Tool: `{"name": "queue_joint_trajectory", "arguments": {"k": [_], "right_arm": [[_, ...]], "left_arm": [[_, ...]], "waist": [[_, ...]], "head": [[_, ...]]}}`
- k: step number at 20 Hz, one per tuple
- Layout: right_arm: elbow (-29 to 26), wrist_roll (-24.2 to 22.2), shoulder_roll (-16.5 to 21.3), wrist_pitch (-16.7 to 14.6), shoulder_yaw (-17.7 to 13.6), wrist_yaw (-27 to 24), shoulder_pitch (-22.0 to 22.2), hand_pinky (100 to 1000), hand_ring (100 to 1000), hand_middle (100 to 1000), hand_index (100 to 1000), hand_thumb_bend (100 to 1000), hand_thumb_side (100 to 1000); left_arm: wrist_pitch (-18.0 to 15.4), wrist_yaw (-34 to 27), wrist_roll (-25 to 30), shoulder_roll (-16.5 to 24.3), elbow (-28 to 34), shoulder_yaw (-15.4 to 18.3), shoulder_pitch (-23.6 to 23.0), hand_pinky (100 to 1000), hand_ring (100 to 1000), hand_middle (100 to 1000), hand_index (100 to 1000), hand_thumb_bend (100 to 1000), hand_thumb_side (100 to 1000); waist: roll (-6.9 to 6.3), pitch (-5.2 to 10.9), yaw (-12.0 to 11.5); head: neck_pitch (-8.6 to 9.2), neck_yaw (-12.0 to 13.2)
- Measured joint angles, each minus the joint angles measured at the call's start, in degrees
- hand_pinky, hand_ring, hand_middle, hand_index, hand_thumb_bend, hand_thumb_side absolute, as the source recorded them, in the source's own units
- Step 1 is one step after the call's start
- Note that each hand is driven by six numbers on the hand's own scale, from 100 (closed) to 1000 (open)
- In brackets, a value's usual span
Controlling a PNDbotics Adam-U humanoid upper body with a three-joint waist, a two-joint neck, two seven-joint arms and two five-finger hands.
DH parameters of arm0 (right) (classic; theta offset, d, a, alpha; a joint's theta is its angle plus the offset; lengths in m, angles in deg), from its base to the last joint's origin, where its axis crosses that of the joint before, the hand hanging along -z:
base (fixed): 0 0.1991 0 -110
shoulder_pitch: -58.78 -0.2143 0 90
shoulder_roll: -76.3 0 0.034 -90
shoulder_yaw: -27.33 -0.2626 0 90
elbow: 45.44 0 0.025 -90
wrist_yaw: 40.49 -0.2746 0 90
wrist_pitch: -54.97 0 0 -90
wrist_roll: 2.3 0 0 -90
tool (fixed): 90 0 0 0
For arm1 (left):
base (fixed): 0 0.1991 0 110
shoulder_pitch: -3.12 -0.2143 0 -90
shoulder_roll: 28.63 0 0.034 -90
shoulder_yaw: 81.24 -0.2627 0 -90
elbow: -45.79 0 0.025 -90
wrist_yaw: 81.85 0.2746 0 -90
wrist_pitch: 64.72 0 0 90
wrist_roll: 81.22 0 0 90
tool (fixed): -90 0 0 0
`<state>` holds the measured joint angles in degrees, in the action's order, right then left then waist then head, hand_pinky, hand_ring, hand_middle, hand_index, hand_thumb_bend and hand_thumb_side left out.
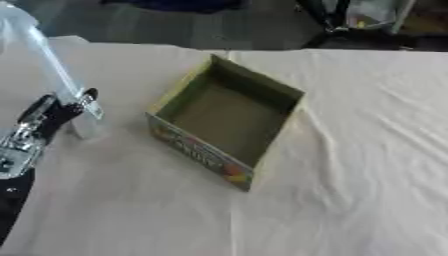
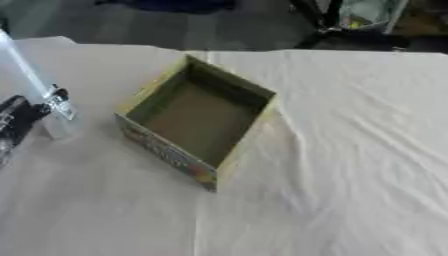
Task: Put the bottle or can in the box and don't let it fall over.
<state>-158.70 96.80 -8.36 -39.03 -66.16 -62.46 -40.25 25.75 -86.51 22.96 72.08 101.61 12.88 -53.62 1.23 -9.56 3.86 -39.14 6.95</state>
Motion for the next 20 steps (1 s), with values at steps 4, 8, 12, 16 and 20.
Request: {"name": "queue_joint_trajectory", "arguments": {"k": [4, 8, 12, 16, 20], "right_arm": [[0.0, 0.0, 0.0, 0.0, 0.0, 0.0, 0.0, 1000, 1000, 1000, 1000, 100, 470], [0.0, 0.0, 0.0, 0.0, 0.0, 0.0, 0.0, 1000, 1000, 1000, 1000, 100, 470], [0.0, 0.1, 0.0, 0.1, 0.0, 0.0, 0.0, 1000, 1000, 1000, 1000, 100, 470], [0.0, 0.2, 0.0, 0.2, 0.0, 0.0, 0.0, 1000, 1000, 1000, 1000, 100, 470], [0.0, 0.2, 0.0, 0.2, 0.0, 0.0, 0.0, 1000, 1000, 1000, 1000, 100, 470]], "left_arm": [[-1.5, -0.7, 0.6, 0.0, 0.1, 0.0, 0.0, 845, 626, 1000, 158, 100, 615], [-5.2, 0.6, 0.9, -0.1, 0.8, 0.0, 0.0, 844, 666, 1000, 175, 100, 672], [-7.6, 2.2, 0.7, -0.1, 2.3, 0.0, 0.0, 812, 660, 1000, 165, 100, 672], [-7.9, 2.2, 1.7, -0.1, 4.9, 0.0, 0.1, 829, 660, 1000, 149, 100, 672], [-8.2, 1.2, 3.8, 0.0, 9.0, -0.4, 1.1, 846, 606, 1000, 105, 100, 672]], "waist": [[0.01, 0.00, 0.0], [0.03, 0.00, 0.1], [0.03, 0.00, 0.1], [0.00, 0.00, 0.1], [-0.07, 0.00, 0.1]], "head": [[0.19, 0.2], [0.47, 0.3], [0.47, 0.4], [0.46, 0.2], [0.44, -0.1]]}}
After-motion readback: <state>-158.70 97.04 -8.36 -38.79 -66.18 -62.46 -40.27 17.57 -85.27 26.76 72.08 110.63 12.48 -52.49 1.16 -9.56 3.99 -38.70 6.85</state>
